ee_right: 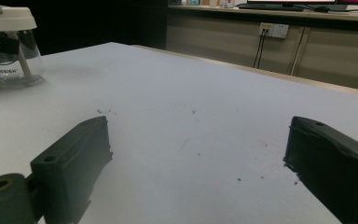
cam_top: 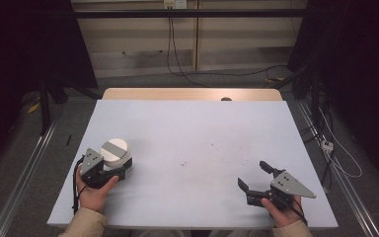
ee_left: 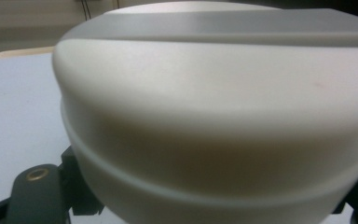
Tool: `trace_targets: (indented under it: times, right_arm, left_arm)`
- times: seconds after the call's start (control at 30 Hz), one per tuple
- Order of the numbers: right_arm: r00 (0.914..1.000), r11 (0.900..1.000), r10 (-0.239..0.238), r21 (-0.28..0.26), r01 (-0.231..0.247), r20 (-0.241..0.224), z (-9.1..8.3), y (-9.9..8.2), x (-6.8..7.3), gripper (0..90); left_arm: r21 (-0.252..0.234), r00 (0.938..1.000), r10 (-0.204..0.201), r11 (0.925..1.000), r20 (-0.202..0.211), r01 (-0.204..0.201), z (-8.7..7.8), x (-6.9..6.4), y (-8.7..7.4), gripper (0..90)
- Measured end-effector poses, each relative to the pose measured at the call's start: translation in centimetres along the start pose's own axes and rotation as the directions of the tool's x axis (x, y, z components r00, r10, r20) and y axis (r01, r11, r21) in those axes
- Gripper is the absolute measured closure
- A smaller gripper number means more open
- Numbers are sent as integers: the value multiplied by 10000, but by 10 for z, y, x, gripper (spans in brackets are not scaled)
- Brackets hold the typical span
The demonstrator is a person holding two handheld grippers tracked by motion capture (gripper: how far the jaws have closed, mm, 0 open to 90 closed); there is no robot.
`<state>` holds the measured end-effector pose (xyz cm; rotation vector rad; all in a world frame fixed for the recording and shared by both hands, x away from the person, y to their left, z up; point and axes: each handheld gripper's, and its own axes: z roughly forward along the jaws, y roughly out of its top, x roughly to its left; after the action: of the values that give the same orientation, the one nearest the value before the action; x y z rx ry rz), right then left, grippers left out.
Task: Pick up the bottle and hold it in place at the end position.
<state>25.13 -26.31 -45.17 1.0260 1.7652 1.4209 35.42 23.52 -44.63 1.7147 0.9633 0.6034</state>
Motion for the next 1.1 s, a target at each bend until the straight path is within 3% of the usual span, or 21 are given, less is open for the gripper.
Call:
trace_targets:
  times: [0.4,0.47,0.67,0.93,1.1]
  right_arm:
    - [10000,10000,48,-25,-47,82,1,0,-1,61]
    - [10000,10000,41,-19,-41,68,2,0,-1,61]
    - [10000,10000,-19,16,19,-45,3,0,-1,62]
    - [10000,10000,30,-9,-30,-50,3,0,-1,61]
    - [10000,10000,5,-9,-5,-81,3,0,-1,61]
  left_arm:
    - [-62,9998,127,9999,144,-127,2,-2,6,187]
    - [-166,9996,-79,9998,282,84,5,-2,9,187]
    - [-151,9979,426,9990,477,-419,12,-10,15,187]
    - [-122,9964,331,9994,782,-323,22,-16,20,187]
    - [-110,9945,534,9986,904,-526,28,-20,24,187]
